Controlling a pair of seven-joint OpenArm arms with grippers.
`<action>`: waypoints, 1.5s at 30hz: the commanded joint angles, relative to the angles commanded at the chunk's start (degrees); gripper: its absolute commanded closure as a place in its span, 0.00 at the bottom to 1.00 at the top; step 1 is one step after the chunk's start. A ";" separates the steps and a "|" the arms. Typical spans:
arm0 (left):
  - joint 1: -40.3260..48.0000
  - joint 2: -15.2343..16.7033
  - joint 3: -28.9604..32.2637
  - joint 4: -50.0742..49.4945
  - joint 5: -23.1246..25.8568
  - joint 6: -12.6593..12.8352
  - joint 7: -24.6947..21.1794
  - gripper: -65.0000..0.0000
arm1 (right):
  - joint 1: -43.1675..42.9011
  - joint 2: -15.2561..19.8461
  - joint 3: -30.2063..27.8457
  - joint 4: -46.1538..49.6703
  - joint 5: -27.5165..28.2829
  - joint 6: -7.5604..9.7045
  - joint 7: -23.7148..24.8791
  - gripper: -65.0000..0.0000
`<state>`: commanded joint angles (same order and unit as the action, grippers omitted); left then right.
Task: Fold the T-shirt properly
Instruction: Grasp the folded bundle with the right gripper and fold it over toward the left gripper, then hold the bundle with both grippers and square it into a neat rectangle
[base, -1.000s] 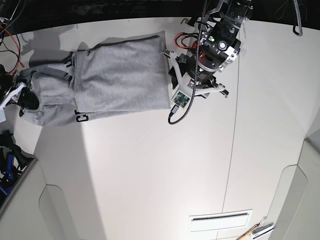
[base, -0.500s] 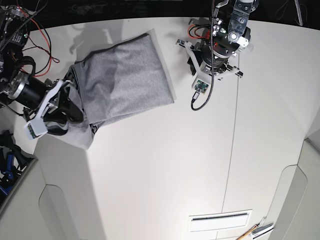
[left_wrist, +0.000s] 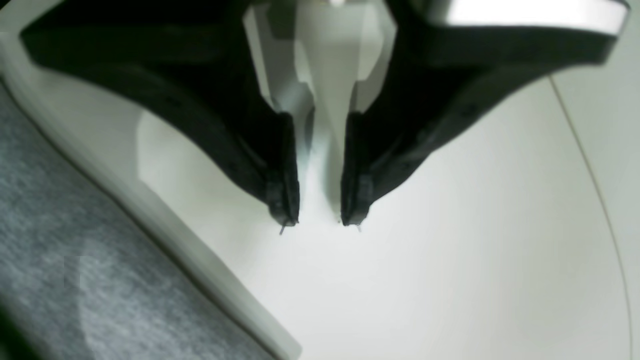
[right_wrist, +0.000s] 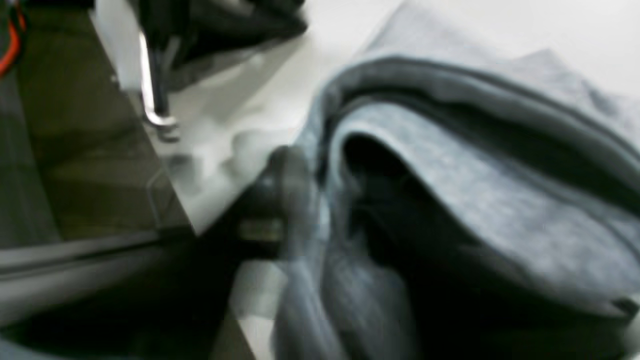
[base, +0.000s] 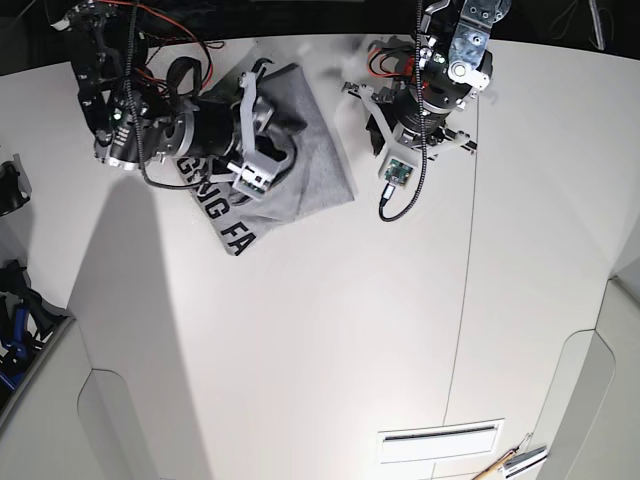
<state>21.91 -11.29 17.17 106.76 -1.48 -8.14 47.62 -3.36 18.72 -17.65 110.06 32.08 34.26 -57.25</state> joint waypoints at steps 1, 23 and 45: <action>0.00 0.00 0.00 0.07 0.00 0.00 0.00 0.75 | 0.00 0.00 -0.92 0.00 0.02 0.00 0.92 0.40; 7.54 0.00 -5.81 24.57 -0.59 -6.51 -1.86 1.00 | 2.82 -0.48 21.81 0.07 -0.90 -2.43 10.51 0.70; 2.97 0.22 16.94 9.99 -6.64 -6.03 -3.52 1.00 | 15.43 -3.56 15.04 -30.95 -0.07 -0.81 13.38 1.00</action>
<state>24.88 -11.07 34.11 116.75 -8.12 -14.17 44.10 12.08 15.16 -2.61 79.11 32.01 33.45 -43.88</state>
